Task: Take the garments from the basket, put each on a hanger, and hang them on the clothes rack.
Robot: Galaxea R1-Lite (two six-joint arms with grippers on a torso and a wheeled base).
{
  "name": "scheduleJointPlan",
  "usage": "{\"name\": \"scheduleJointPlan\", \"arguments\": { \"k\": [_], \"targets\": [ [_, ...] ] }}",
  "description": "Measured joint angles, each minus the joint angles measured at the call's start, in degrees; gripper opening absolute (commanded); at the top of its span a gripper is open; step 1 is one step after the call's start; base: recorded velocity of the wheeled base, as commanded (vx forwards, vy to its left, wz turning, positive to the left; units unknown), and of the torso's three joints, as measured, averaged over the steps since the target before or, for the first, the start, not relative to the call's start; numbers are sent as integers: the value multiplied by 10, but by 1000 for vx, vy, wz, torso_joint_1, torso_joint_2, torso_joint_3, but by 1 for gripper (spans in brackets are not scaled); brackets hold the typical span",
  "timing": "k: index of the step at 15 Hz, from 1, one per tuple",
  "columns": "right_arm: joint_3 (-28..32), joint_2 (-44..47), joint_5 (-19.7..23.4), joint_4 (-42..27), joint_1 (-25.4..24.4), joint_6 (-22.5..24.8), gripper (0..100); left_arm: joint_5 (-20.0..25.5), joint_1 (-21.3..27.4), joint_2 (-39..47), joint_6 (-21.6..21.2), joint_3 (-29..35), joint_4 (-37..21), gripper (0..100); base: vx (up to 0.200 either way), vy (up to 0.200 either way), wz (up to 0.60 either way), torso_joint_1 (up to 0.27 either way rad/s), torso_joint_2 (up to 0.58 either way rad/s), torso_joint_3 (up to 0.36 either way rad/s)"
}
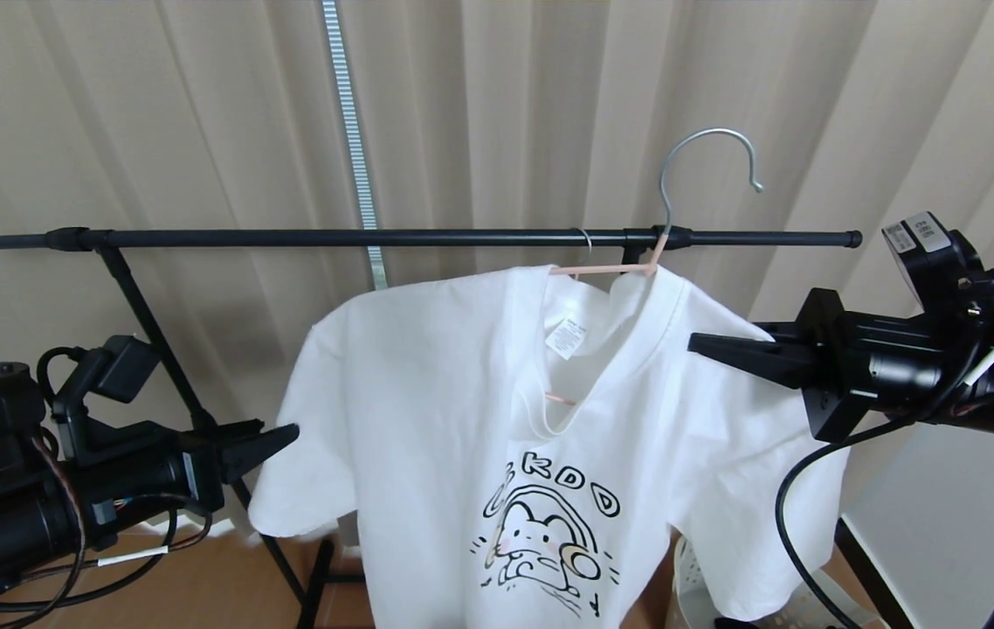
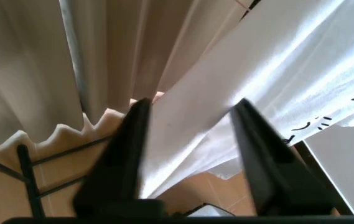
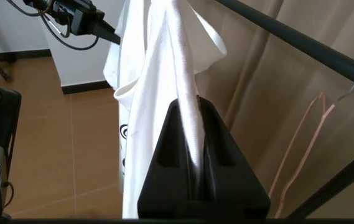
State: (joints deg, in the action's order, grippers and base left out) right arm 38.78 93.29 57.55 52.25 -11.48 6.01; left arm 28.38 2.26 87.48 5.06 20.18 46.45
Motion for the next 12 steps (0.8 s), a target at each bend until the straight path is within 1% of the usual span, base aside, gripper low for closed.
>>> {"name": "scheduleJointPlan", "arguments": {
  "k": [3,5,6,8,9,12],
  "targets": [
    [-2,1,0,0,0,0,0,9,2,-19,2,0,0,100,0,0,0,0,0,0],
    [-4,3,-1,0,-1,1,0,36,5,-43,9,11,-4,100,0,0,0,0,0,0],
    [-4,5,-1,0,-3,5,0,45,10,-57,13,25,-25,100,0,0,0,0,0,0],
    [-6,10,0,0,-5,15,0,52,33,-85,17,77,-97,100,0,0,0,0,0,0],
    [-9,14,0,0,-10,28,0,53,47,-96,17,111,-139,100,0,0,0,0,0,0],
    [-16,19,1,-1,-20,39,0,53,90,-110,12,254,-260,100,0,0,0,0,0,0]
  ]
}}
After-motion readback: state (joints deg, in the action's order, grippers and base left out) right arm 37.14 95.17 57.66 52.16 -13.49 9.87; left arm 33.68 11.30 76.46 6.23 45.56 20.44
